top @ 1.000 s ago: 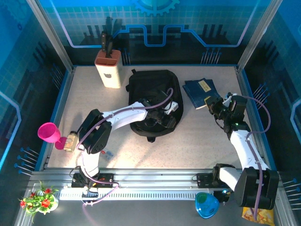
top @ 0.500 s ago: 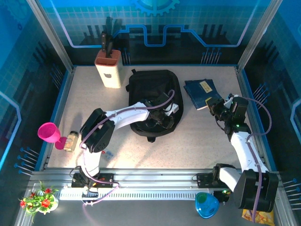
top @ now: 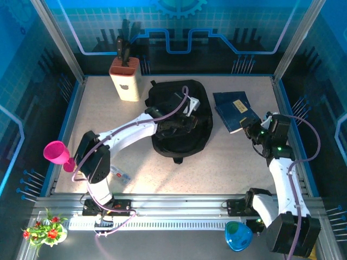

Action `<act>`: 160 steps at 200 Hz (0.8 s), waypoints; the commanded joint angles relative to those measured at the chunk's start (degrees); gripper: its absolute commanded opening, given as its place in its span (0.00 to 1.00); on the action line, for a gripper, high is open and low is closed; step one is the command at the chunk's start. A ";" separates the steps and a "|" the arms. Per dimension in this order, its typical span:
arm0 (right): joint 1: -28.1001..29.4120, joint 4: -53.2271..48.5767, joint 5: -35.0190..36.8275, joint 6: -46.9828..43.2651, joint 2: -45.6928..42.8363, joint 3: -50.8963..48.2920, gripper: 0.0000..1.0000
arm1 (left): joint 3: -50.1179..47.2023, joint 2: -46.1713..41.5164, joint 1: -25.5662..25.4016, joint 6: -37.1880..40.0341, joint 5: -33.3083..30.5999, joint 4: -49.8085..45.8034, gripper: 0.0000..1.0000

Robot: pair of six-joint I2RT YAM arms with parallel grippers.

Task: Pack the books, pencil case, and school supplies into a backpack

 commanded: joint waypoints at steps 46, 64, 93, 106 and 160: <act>12.93 -13.89 10.12 -0.60 -8.07 2.91 0.11 | 8.18 1.22 -0.27 -2.85 -8.46 15.68 0.00; 18.95 -15.08 16.71 2.21 -9.01 2.35 0.11 | 9.36 2.07 -0.36 -3.80 -11.67 16.67 0.00; 24.00 -10.83 19.29 4.09 -8.49 1.34 0.11 | 10.83 2.86 -0.45 -4.00 -10.51 17.07 0.00; 25.16 -7.28 16.66 3.70 -5.78 1.59 0.12 | 11.03 3.18 -0.72 -3.75 -9.05 17.16 0.00; 32.25 1.74 19.26 3.57 4.11 3.54 0.12 | 11.57 3.71 -1.02 -4.31 -6.67 15.74 0.00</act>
